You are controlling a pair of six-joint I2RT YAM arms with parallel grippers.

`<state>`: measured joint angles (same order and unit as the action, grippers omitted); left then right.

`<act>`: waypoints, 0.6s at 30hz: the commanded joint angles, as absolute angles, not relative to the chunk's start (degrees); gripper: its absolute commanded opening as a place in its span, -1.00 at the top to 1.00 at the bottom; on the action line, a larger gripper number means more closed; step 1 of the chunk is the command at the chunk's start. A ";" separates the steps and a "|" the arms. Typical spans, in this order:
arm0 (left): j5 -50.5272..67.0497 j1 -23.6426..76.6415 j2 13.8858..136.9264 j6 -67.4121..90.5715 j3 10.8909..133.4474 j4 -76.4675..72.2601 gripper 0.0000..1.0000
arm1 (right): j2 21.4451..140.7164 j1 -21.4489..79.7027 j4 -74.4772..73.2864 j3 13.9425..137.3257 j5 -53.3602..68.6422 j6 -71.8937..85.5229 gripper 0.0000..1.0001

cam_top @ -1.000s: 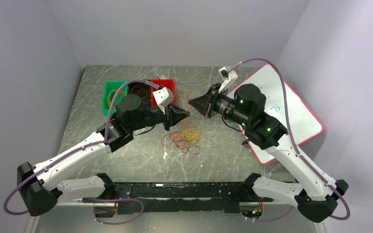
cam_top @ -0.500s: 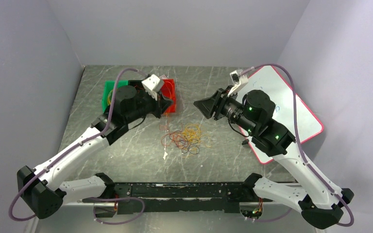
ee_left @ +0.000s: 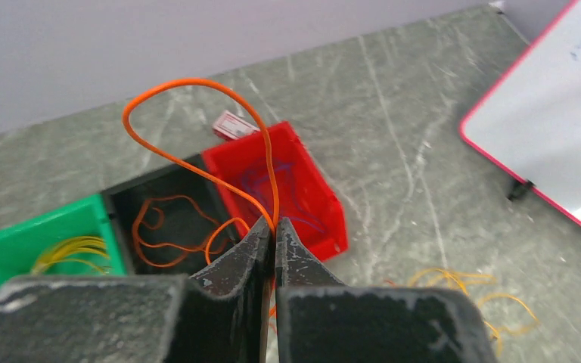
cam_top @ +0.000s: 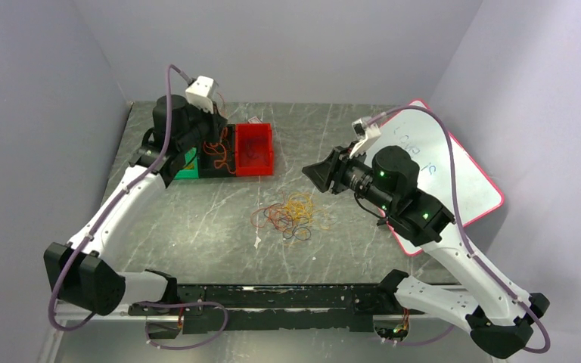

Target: Untangle the cables

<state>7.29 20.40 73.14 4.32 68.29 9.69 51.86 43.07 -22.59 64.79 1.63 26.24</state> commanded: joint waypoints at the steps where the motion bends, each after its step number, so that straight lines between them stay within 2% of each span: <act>1: 5.68 16.28 76.27 1.37 73.65 9.23 0.86 | 50.91 42.91 -22.68 63.34 2.26 25.41 0.08; 9: 6.16 9.78 84.21 0.35 77.98 5.60 0.86 | 49.46 42.90 -22.34 60.28 3.15 26.32 0.07; 18: 6.17 8.35 92.01 -1.51 80.95 1.22 0.86 | 49.72 42.89 -22.80 59.56 2.85 25.52 0.07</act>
